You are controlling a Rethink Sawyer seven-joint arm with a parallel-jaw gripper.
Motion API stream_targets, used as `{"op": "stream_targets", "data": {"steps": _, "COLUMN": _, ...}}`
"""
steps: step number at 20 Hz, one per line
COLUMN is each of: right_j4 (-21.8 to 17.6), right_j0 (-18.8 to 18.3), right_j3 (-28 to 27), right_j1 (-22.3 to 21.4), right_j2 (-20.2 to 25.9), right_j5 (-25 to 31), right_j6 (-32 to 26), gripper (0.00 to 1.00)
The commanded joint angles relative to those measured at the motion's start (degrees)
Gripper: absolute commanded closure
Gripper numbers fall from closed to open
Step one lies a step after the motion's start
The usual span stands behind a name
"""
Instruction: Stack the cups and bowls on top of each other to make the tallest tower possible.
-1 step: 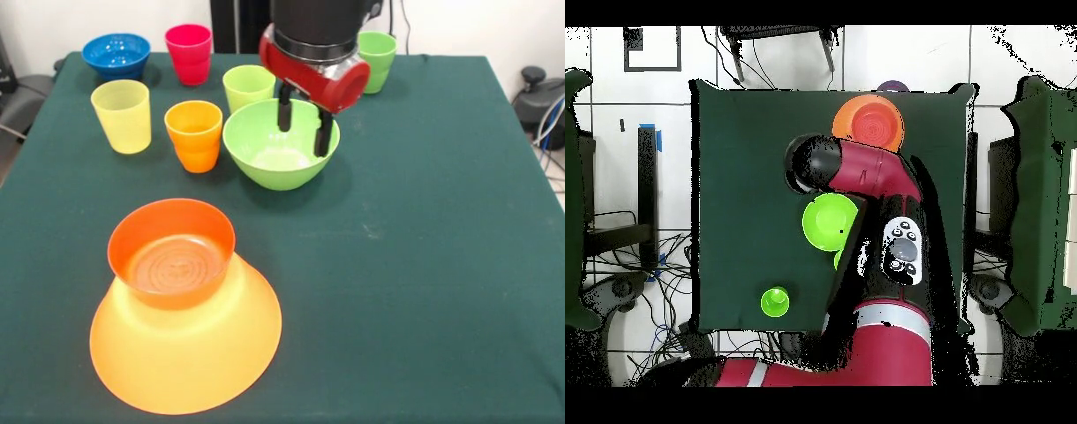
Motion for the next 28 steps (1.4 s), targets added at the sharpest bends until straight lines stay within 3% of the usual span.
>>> {"op": "stream_targets", "data": {"steps": 1, "right_j4": 0.79, "right_j0": 2.57, "right_j3": 9.72, "right_j1": 2.27, "right_j2": 2.36, "right_j5": -8.36, "right_j6": 10.56, "gripper": 0.0}}
{"op": "stream_targets", "data": {"steps": 10, "right_j4": 0.49, "right_j0": 2.33, "right_j3": 12.51, "right_j1": 6.14, "right_j2": 2.52, "right_j5": -19.15, "right_j6": 9.03, "gripper": 0.0}}
{"op": "stream_targets", "data": {"steps": 28, "right_j4": 1.95, "right_j0": 3.87, "right_j3": 11.94, "right_j1": 8.51, "right_j2": 0.82, "right_j5": -20.07, "right_j6": 8.62, "gripper": 0.0}}
